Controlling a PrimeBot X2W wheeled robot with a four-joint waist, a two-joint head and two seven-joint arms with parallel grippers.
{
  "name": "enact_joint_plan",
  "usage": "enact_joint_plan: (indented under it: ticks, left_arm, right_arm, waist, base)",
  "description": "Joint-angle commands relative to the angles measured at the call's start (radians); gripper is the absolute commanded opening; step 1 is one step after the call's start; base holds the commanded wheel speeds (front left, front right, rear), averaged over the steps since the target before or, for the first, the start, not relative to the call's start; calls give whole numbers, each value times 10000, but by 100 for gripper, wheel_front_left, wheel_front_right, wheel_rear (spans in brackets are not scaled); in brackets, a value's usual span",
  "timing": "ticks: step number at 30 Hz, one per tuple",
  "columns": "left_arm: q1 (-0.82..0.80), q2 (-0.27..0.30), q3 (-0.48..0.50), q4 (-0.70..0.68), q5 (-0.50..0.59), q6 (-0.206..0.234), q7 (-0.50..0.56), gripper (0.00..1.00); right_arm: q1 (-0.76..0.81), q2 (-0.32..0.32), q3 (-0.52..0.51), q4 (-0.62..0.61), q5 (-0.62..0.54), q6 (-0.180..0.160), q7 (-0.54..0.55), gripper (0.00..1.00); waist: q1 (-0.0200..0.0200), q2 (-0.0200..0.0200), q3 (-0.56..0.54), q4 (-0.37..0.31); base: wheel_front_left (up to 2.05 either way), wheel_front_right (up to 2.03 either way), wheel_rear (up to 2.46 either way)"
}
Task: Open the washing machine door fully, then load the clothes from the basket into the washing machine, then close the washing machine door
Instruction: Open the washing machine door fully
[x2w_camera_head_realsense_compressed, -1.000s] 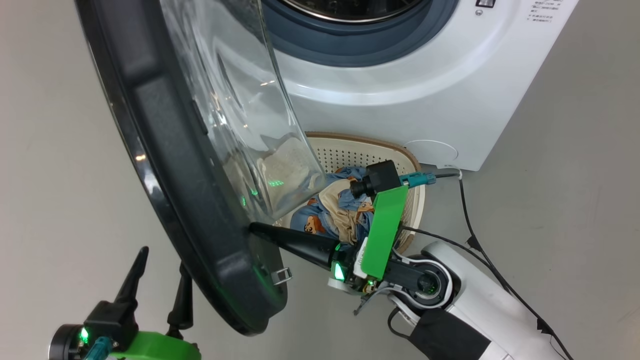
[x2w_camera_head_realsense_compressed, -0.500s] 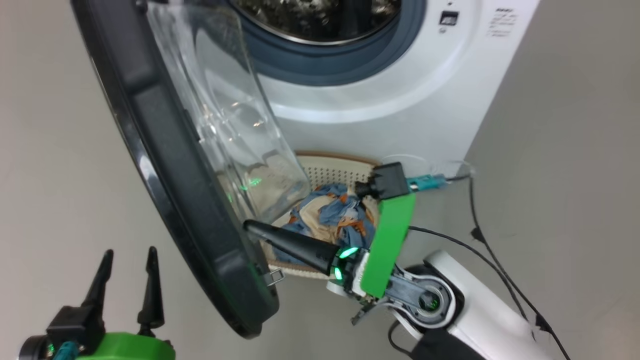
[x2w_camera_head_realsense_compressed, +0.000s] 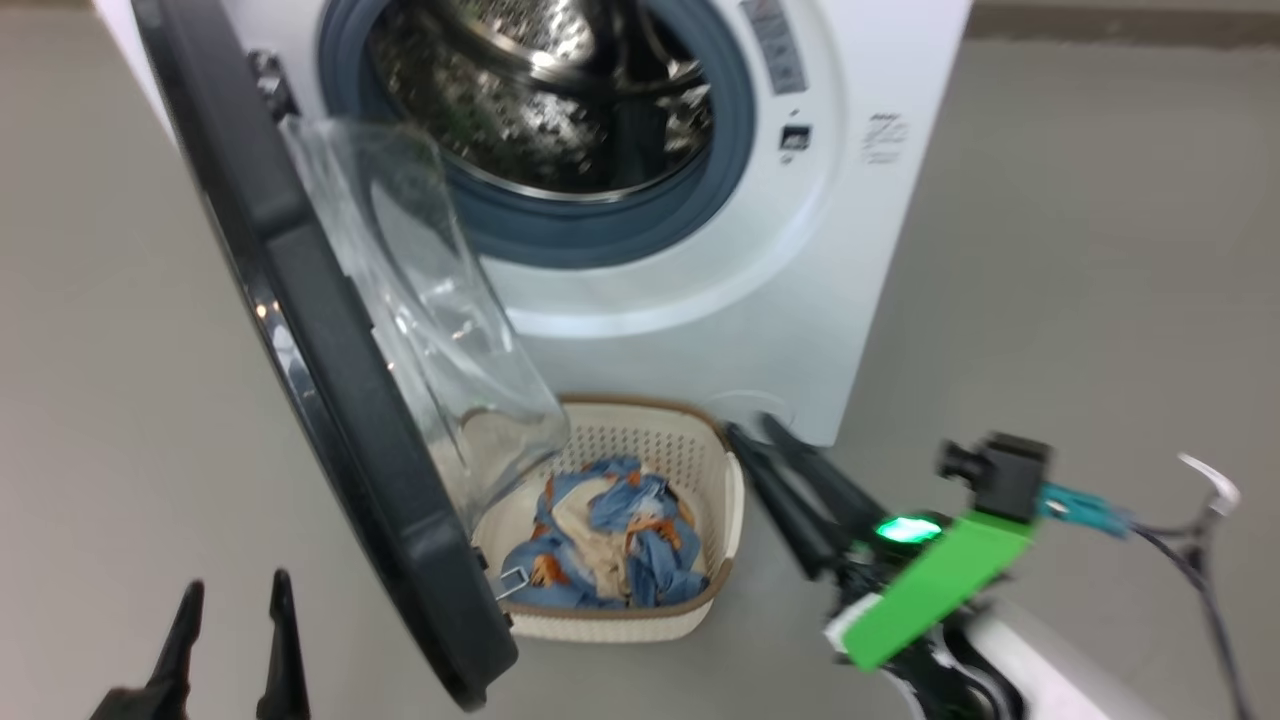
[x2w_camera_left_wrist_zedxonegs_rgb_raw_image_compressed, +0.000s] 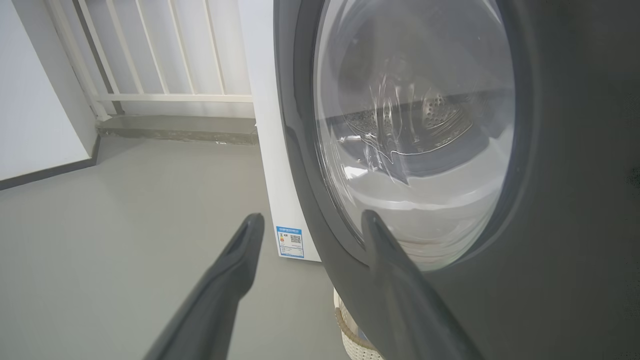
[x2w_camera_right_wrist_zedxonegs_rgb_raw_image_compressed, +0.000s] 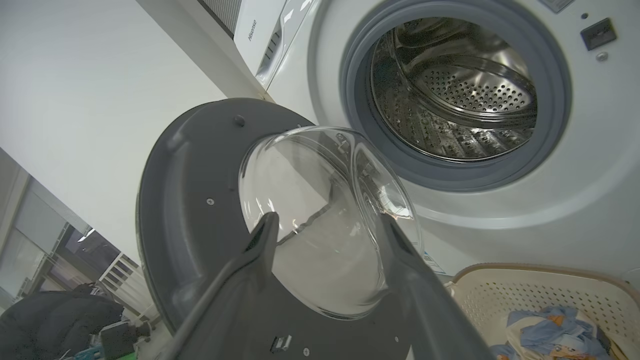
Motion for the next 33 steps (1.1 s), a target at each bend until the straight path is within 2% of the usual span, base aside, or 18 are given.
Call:
enact_joint_plan:
  ticks: [1,3,7,10,14,16,23,27,33]
  left_arm:
    - [-101,160,363,-297,65,63,-65,100]
    - [43,160,422,-344,54,132,-65,100]
    - [243,160,534,-448,27,229,-65,100]
    - [347,160,559,-496,-9,287,-65,100]
    - [446,160,535,-565,-86,338,-65,100]
    - [474,160,496,-578,-84,324,-65,100]
    - [491,160,414,-581,-63,295,-65,100]
    - [521,160,428,-577,-71,304,-65,100]
    - [588,160,423,-542,-8,232,-65,100]
  right_arm:
    - [155,3,41,-181,-124,17,-133,100]
    - [406,-259,-417,181,-866,17,-292,100]
    - [1369,11,-2810,394,-3501,17,-310,100]
    - [2306,562,-4423,387,-5385,17,-312,100]
    - [3309,1184,-5895,233,-7467,17,-314,100]
    - [3663,1514,-6520,74,-8079,17,-314,100]
    - [4564,2074,-7974,-680,-10219,17,-315,100]
    - [4933,2322,-8622,-901,-10744,17,-315,100]
    - [5042,2459,-8753,-850,-11099,17,-315,100]
  waist:
    - [0,0,-495,-455]
    - [0,0,-635,-623]
    - [0,0,-808,-930]
    - [0,0,-934,-1077]
    - [0,0,-987,-1226]
    - [0,0,-969,-1267]
    - [0,0,-895,-1247]
    - [0,0,-898,-1202]
    - [0,0,-868,-1195]
  base:
    - [0,0,0]
    - [0,0,0]
    - [0,0,0]
    - [0,0,0]
    - [0,0,0]
    - [0,0,0]
    - [0,0,0]
    - [0,0,0]
    - [0,0,0]
